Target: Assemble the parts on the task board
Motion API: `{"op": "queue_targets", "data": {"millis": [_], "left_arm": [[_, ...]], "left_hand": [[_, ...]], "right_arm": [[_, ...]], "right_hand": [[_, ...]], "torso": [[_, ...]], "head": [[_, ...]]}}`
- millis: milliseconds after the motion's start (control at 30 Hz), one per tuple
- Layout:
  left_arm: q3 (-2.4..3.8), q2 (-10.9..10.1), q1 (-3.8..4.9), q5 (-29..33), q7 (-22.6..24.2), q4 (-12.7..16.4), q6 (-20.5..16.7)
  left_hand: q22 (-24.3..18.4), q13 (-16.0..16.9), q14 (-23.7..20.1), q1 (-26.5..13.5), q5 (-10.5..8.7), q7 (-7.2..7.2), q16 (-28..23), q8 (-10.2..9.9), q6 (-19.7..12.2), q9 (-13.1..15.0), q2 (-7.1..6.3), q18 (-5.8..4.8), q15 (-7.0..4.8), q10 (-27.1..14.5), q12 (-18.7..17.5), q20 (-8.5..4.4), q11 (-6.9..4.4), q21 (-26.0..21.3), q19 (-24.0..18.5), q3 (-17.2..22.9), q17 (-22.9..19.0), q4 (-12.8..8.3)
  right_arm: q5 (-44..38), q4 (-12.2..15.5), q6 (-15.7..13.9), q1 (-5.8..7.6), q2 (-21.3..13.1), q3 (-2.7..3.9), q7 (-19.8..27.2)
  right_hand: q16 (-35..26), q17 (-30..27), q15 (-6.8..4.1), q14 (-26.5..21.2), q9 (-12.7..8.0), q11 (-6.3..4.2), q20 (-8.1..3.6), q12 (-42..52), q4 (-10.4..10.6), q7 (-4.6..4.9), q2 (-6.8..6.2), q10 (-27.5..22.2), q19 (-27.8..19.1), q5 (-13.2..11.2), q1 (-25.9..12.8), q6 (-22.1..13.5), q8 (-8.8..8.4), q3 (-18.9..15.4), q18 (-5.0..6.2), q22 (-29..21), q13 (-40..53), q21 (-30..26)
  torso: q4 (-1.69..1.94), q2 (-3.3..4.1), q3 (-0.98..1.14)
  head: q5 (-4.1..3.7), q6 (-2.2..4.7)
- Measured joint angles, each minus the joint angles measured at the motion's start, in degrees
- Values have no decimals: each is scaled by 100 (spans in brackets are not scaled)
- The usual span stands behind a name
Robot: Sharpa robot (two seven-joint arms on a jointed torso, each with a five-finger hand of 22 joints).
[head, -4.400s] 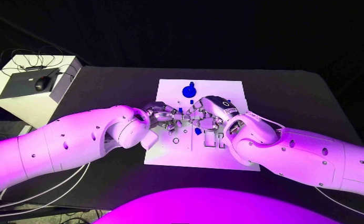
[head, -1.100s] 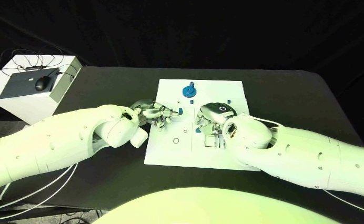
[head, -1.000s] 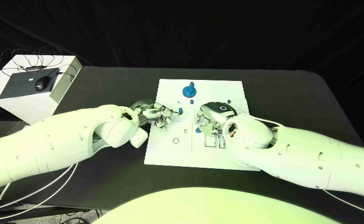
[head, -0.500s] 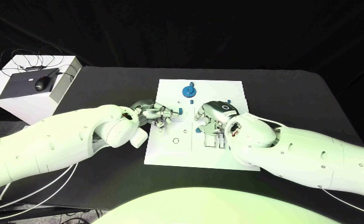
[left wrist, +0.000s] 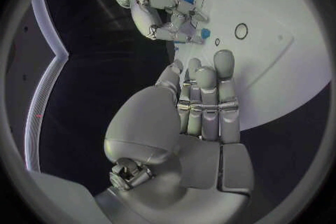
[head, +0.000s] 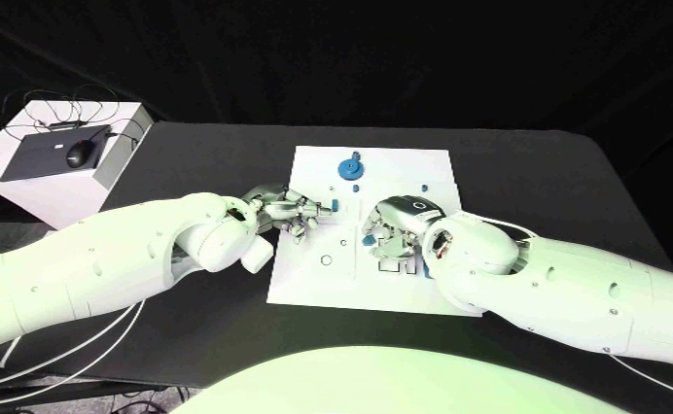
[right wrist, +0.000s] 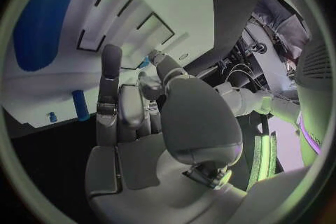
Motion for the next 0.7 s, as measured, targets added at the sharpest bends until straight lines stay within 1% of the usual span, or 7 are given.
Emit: {"op": "queue_targets", "data": {"millis": [100,133,233,367,467,633,700], "left_arm": [[0,0,0,0,0,0,8],[0,0,0,0,0,0,11],[0,0,0,0,0,0,16],[0,0,0,0,0,1,20],[0,-3,0,0,0,3,22],[0,-9,0,0,0,3,22],[0,-10,0,0,0,3,23]], "left_hand": [[0,0,0,0,0,0,0,0,0,0,0,-1,0,0,0,0,0,0,0,0,0,0],[0,0,0,0,0,0,0,0,0,0,0,-1,0,0,0,0,0,0,0,0,0,0],[0,0,0,0,0,0,0,0,0,0,0,-1,0,0,0,0,0,0,0,7,0,-7],[0,0,0,0,0,0,0,0,0,0,0,-1,0,0,0,0,0,0,0,24,0,-24],[-1,-1,0,0,0,-1,0,0,0,0,0,-2,0,0,0,0,0,0,0,24,0,-24],[-5,-5,0,1,0,-1,0,0,-1,0,1,-2,0,-1,0,0,-1,0,0,24,1,-24],[-5,-5,0,25,0,-1,0,0,-1,0,25,-3,0,-21,0,0,-21,0,0,24,-4,-24]], "right_arm": [[0,-31,83,2,22,3,6],[-2,-45,106,4,35,5,6],[-11,-76,135,7,63,7,6],[-24,-119,153,5,94,3,-7],[-37,-147,148,5,121,3,-26],[-62,-172,77,9,149,5,-48],[-72,-178,23,8,156,5,-48]], "right_hand": [[0,0,0,0,0,0,0,22,4,27,0,0,0,-49,0,24,0,3,-1,0,0,0],[8,0,0,0,0,0,0,22,38,41,0,0,0,-49,0,37,0,6,-2,0,0,0],[23,6,0,0,0,0,0,51,49,42,0,0,0,-49,0,37,0,17,-4,0,0,0],[56,25,-2,2,0,-12,0,69,128,30,1,12,-1,-73,-2,86,0,33,-10,-5,0,0],[56,34,-23,23,0,-22,0,83,153,29,39,22,-1,-95,-39,93,0,59,-13,-2,0,-3],[93,60,-23,23,0,-40,0,97,184,7,39,40,0,-95,-39,115,0,90,-20,-13,12,-35],[94,71,-35,35,1,-52,-4,112,184,-3,38,53,4,-95,-39,152,0,90,-22,-19,25,-68]], "torso": [[1,0,0],[1,0,0],[1,1,-1],[1,2,-4],[4,2,-4],[5,3,-4],[5,4,-4]], "head": [[-6,0],[-9,0],[-14,0],[-17,0],[-20,0],[-20,0],[-18,0]]}}
